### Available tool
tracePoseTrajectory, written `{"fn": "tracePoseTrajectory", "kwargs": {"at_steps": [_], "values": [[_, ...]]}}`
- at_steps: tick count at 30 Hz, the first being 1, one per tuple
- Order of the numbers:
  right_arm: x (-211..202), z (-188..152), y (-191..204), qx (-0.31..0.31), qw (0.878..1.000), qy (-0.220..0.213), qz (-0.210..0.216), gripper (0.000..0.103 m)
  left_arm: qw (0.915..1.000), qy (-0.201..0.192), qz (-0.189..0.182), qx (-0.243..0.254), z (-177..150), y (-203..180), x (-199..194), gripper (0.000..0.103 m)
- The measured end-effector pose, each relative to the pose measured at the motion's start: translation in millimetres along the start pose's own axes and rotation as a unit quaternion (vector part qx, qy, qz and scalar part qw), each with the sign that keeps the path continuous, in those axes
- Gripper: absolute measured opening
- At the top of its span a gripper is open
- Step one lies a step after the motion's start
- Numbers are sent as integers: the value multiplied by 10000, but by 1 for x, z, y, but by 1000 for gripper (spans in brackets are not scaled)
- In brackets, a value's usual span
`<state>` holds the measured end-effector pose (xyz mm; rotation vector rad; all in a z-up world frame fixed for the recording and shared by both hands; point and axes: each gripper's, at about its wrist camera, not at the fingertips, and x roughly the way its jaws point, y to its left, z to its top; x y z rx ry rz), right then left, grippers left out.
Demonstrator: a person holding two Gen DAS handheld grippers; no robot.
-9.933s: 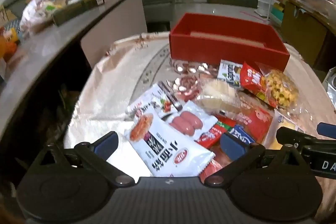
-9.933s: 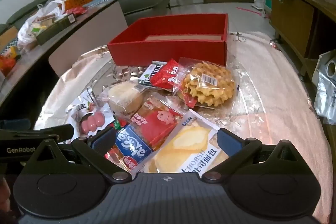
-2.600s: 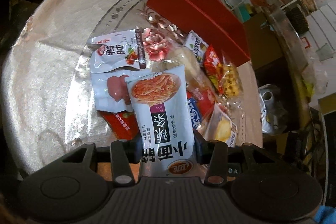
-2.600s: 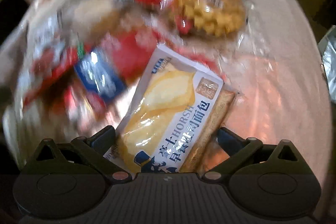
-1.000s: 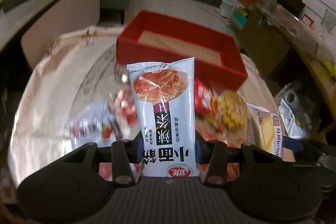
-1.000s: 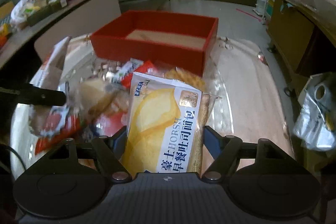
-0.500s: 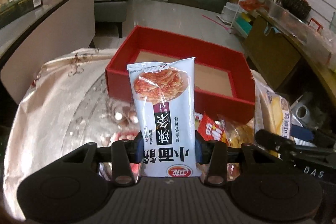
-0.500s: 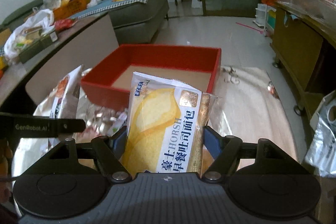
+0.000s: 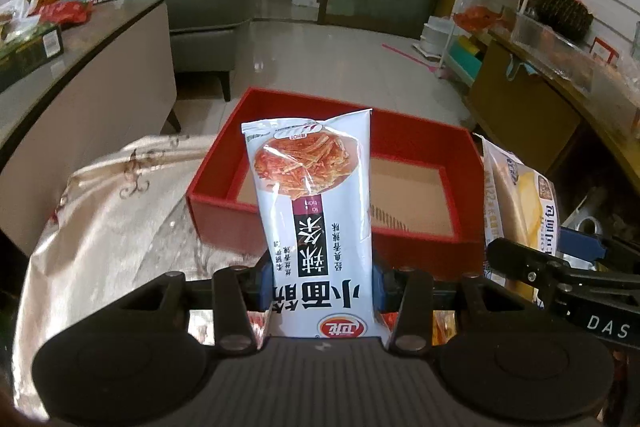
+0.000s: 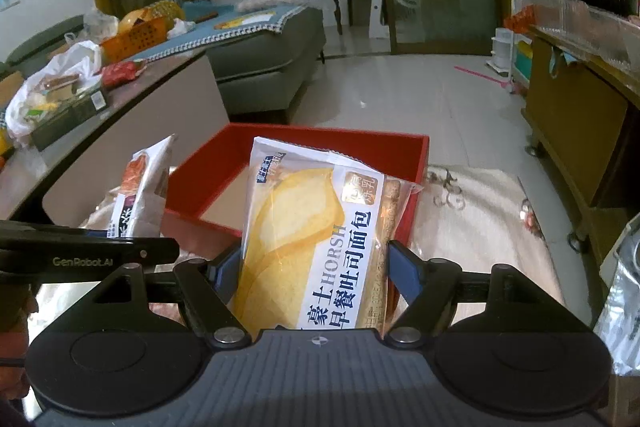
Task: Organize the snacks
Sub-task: 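Lift the white bag with the left gripper while the right lifts the toast packet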
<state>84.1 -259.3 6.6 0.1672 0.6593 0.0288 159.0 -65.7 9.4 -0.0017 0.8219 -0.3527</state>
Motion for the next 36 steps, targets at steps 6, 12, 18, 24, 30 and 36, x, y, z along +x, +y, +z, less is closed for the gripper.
{"fn": "tracePoseTrajectory", "kwargs": {"at_steps": [6,12,18,24,30,36], "values": [[7,8,-3,12,10000,-77,12,79,10000,-88,26,37,13,-1,8,38],[16,19,-6,9,9998,-175,26,79,9997,-188,86,93,27,-3,17,38],[22,28,-11,38,9997,-240,9,79,9994,-338,53,111,41,-6,21,38],[33,36,-16,78,9995,-292,-15,79,9991,-340,116,213,50,-12,35,38],[46,39,-22,104,9995,-285,-37,79,9988,-359,211,268,62,-16,51,38],[61,44,-27,92,9997,-218,-74,79,9985,-306,372,258,71,-18,72,38]]}}
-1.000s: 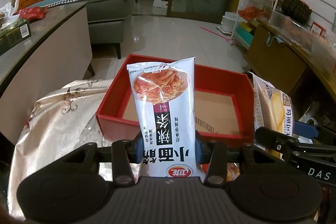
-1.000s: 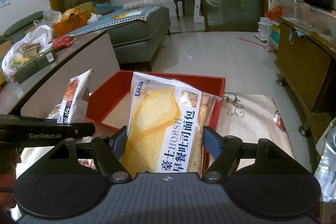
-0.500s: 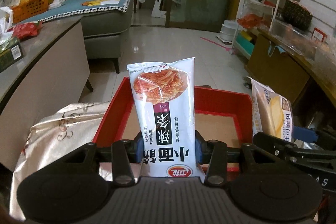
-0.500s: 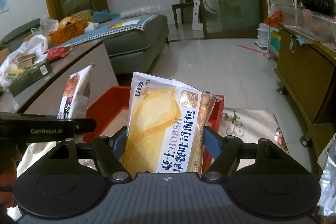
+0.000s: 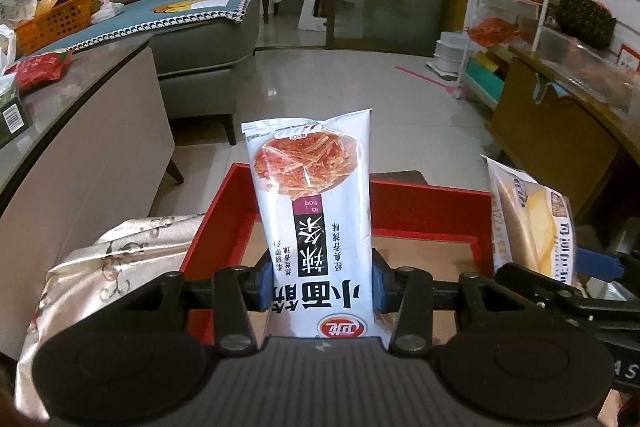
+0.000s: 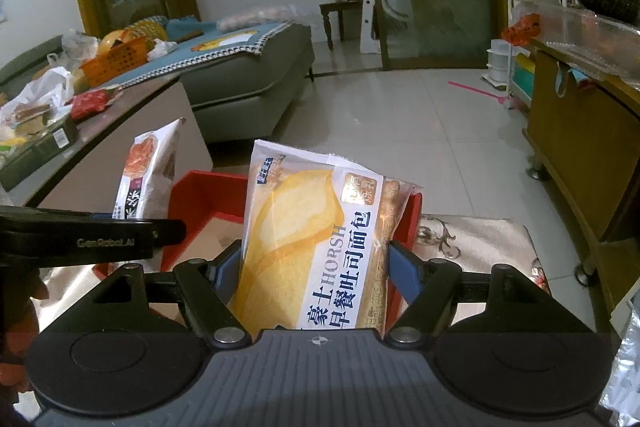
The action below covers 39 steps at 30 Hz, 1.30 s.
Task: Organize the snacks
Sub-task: 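Lift the white bag with the left gripper while the right lifts the toast packet, then lower the white bag into the red box while the right gripper releases the toast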
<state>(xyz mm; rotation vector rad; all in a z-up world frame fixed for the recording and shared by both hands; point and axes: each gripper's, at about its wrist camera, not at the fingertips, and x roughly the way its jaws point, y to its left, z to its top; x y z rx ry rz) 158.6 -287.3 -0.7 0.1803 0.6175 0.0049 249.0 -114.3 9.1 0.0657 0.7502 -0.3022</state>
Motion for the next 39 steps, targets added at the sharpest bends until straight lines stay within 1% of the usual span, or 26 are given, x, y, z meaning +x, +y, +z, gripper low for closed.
{"fn": "tracePoseTrajectory", "kwargs": {"at_steps": [5,10,16,17,18,19,23,26,31,35,38,39], "values": [[11,1,-2,-46,10000,46,24,79,9999,39,115,74,4,-4,19,38],[26,0,-4,-119,9998,168,51,79,9993,182,236,225,0,-9,40,38],[43,-7,-3,-206,9991,347,117,79,9981,416,373,273,-8,-8,62,38],[47,-8,-2,-229,9989,391,123,78,9976,450,412,320,-10,-8,65,38],[49,-10,-2,-250,9987,425,135,73,9973,474,442,346,-11,-8,67,38],[52,-10,-3,-246,9985,467,150,70,9970,496,471,351,-12,-8,69,38],[58,-11,-3,-301,9979,555,136,68,9954,706,471,445,-17,-5,81,38],[60,-11,2,-488,9969,617,58,69,9931,857,606,519,-20,-3,88,42],[62,-12,8,-604,9962,628,31,74,9925,999,572,409,-20,5,90,46],[58,-14,9,-598,9957,691,168,80,9919,1036,539,493,-27,8,81,47],[57,-15,12,-629,9949,771,165,82,9914,1068,512,553,-32,10,74,47],[56,-15,13,-623,9948,791,171,82,9907,1062,537,654,-34,9,72,47]]}}
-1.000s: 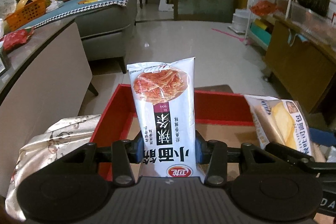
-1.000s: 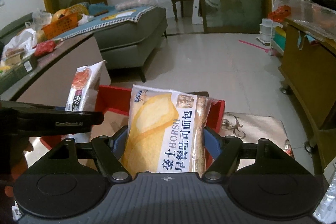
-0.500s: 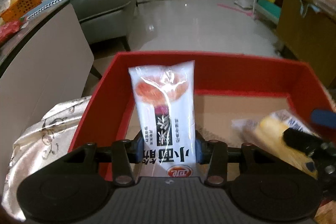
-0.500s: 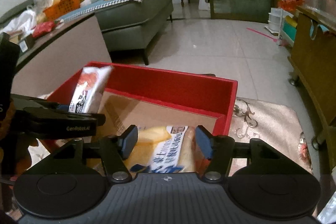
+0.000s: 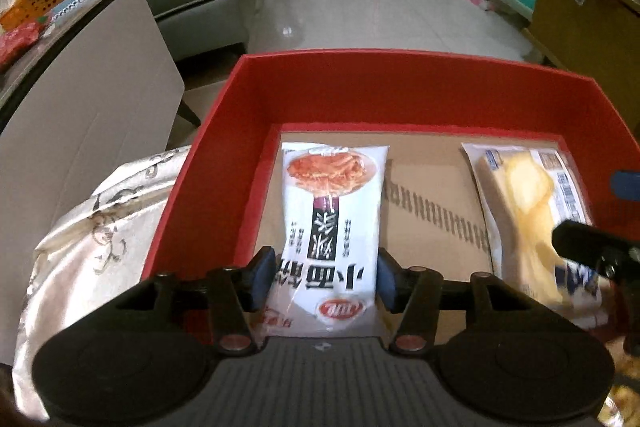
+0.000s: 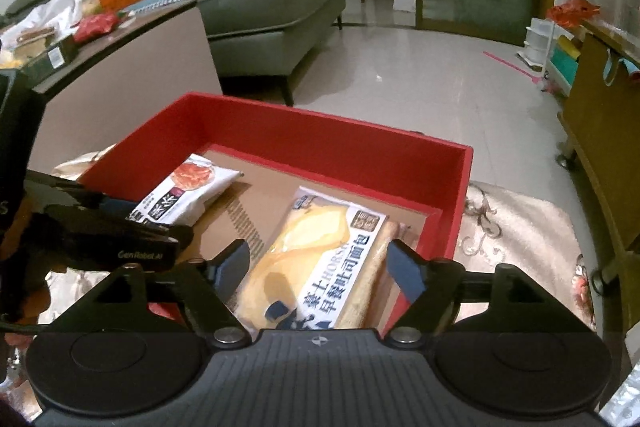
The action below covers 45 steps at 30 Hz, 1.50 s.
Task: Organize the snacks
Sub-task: 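Lower the white bag into the red box while the right gripper releases the toast, then move the right gripper to the waffle bag while the left moves to the bun packet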
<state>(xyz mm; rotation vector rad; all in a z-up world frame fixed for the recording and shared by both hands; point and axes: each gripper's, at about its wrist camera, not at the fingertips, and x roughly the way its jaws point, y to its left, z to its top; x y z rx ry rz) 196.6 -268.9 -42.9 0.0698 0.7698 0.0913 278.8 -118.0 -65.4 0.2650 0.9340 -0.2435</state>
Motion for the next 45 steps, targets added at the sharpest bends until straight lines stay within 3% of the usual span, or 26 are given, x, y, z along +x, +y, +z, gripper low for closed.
{"fn": "tracePoseTrajectory", "kwargs": {"at_steps": [4,9,13,18,21,29,36,45], "values": [[2,-3,6,62,9996,207,197,81,9999,91,-64,-119,-4,3,-8,47],[0,-5,15,-68,9994,308,133,81,9990,170,-221,-337,-12,9,-20,47],[-16,2,18,-31,9999,59,128,81,9987,17,-216,-466,-10,13,-32,47],[-51,9,21,-143,9996,-217,113,84,9953,-205,-467,-820,-8,30,-65,50],[-68,9,21,-186,9994,-262,98,85,9938,-275,-508,-953,-19,42,-88,55],[-100,-23,31,-284,9995,15,134,87,9881,-60,-868,-1266,-66,60,-126,58],[-116,-48,32,-172,9995,254,97,87,9847,428,-1263,-1122,-107,35,-128,61],[-119,-64,16,94,9991,397,152,89,9916,692,-913,-597,-119,-4,-104,69]]}}
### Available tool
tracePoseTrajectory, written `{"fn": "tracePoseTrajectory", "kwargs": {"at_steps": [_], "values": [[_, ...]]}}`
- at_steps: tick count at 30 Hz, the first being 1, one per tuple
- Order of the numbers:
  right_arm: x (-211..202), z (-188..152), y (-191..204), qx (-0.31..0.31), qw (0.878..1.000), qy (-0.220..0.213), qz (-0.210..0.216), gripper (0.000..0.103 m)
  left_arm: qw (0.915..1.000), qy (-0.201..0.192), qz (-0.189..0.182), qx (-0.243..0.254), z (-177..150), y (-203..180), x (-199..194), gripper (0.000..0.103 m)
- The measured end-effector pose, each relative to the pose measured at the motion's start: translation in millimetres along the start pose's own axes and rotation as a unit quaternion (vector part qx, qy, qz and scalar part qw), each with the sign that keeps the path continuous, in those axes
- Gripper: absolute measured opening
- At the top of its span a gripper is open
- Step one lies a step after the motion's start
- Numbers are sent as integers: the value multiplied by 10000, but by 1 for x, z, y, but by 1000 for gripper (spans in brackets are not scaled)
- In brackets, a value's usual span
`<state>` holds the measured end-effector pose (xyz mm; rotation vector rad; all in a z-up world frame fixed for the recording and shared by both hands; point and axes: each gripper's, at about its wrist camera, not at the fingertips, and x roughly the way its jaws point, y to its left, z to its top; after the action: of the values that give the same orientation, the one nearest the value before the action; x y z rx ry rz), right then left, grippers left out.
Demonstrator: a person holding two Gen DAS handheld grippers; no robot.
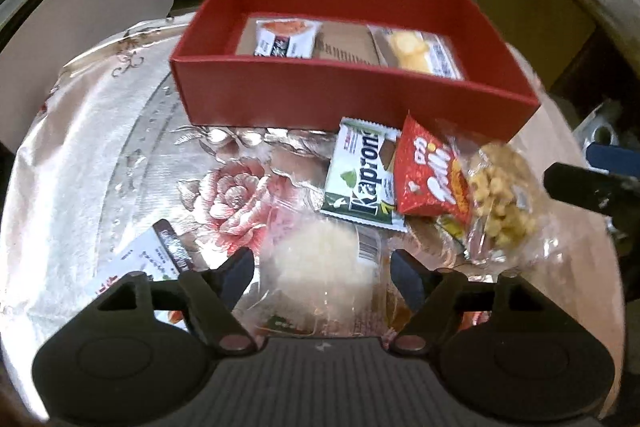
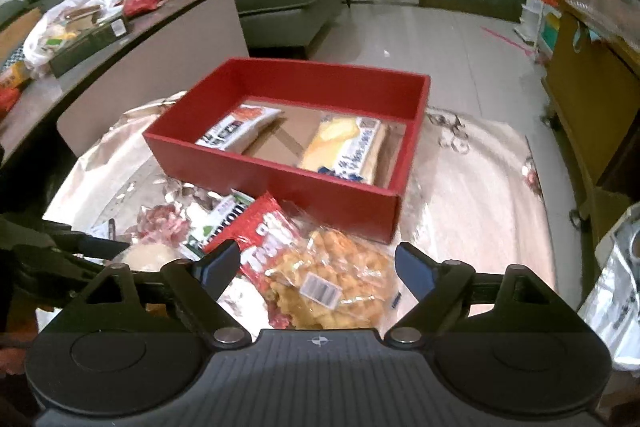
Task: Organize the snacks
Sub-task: 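Move the right gripper to the waffle bag while the left moves to the bun packet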
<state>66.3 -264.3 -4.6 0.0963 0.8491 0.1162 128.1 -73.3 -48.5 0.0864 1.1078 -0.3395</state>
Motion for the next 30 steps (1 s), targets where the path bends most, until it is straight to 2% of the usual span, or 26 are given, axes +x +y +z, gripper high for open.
{"fn": "tracePoseTrajectory", "kwargs": {"at_steps": [2,4,8,10,13,17,19,21,30], "values": [[3,-1,-5,109,9999,73,30,90,10000,68,35,-27,-1,2,8,70],[8,-1,-10,200,9997,142,29,91,9999,106,20,-68,-2,3,15,76],[25,-1,-16,467,9982,378,87,93,10000,75,-46,36,-6,1,21,76],[34,-2,-16,532,9972,517,98,93,9999,48,-71,62,-6,0,21,64],[44,-1,-12,380,9973,620,133,94,10000,26,-79,50,-4,1,16,53],[56,1,-15,296,9970,702,115,97,9996,87,-222,-135,-2,11,16,52],[64,0,-21,465,9955,806,164,102,9994,127,-247,-194,-1,14,17,52],[73,-4,-26,682,9922,1010,256,103,9992,159,-283,-220,0,16,16,52],[75,-7,-21,698,9940,824,169,103,9989,223,-358,-198,0,15,17,52]]}}
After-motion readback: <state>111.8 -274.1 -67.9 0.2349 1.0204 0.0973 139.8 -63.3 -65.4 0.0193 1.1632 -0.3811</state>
